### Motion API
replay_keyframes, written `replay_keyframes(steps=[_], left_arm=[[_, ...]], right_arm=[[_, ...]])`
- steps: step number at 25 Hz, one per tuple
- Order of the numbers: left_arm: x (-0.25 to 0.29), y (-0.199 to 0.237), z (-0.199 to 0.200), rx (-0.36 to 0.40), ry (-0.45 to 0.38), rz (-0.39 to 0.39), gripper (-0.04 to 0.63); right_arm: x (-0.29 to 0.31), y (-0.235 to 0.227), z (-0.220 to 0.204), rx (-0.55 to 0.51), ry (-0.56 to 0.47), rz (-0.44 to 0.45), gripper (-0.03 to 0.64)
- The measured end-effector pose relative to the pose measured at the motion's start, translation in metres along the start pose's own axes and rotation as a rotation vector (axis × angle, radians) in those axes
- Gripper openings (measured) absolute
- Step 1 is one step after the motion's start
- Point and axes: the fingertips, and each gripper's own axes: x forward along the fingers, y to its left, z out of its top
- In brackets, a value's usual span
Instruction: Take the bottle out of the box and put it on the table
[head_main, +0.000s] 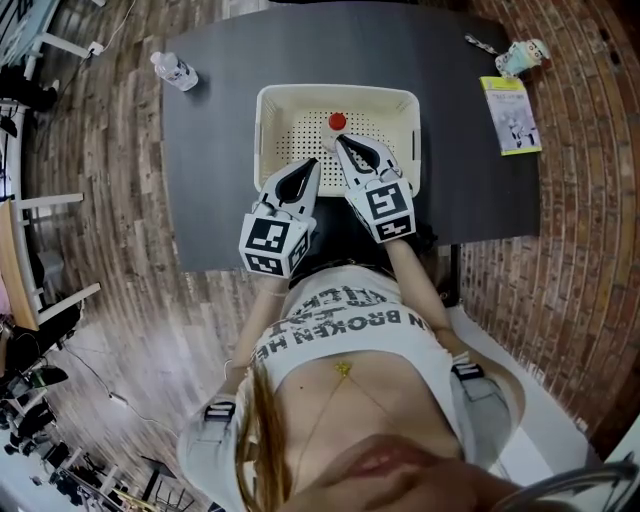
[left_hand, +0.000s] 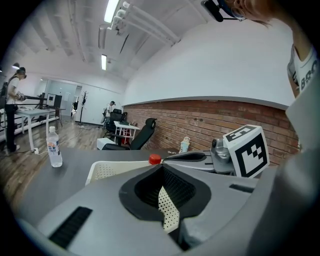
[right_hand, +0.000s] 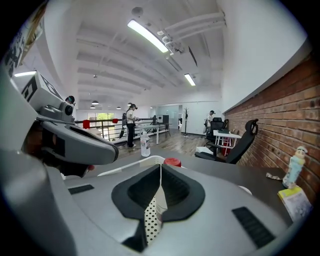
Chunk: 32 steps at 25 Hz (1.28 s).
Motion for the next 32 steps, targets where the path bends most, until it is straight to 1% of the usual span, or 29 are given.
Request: replay_keyframes(steps=[2, 3, 5, 6, 9, 14, 20, 21, 22, 32], left_arm=[[0.001, 0.001, -0.001, -0.002, 0.004, 0.002, 0.005], [0.001, 0.002, -0.001, -0.004, 0.004, 0.003, 0.005], [0.002, 0.005, -0.002, -0.019, 0.004, 0.003, 0.005], [0.002, 0.006, -0.003, -0.031, 0.005, 0.001, 0.005], [0.003, 0.007, -0.003, -0.049, 0.005, -0.008, 0.005], [0.004, 0.009, -0.005, -0.052, 0.015, -0.014, 0.005], [0.004, 0.014, -0.008, -0.054, 0.024, -0.010, 0.005], [0.005, 0.014, -0.008, -0.055, 0.023, -0.010, 0.005], [0.005, 0.015, -0.008, -0.055, 0.022, -0.010, 0.005], [0.006, 0.011, -0.007, -0.055, 0.024, -0.017, 0.005]], right_arm=[[-0.001, -0.004, 0.001, 0.014, -0.024, -0.019, 0.011], [-0.001, -0.007, 0.002, 0.021, -0.030, -0.028, 0.025], [0.002, -0.010, 0.001, 0.032, -0.029, -0.039, 0.136], [0.004, -0.010, 0.000, 0.036, -0.026, -0.038, 0.158], [0.014, -0.013, -0.003, 0.049, -0.024, -0.026, 0.184], [0.032, -0.018, -0.008, 0.033, -0.003, -0.021, 0.187], [0.047, -0.019, -0.005, 0.039, -0.014, -0.007, 0.185], [0.048, -0.019, -0.005, 0.041, -0.016, -0.009, 0.182], [0.049, -0.019, -0.004, 0.041, -0.017, -0.012, 0.158], [0.048, -0.021, -0.005, 0.036, -0.026, -0.021, 0.156]])
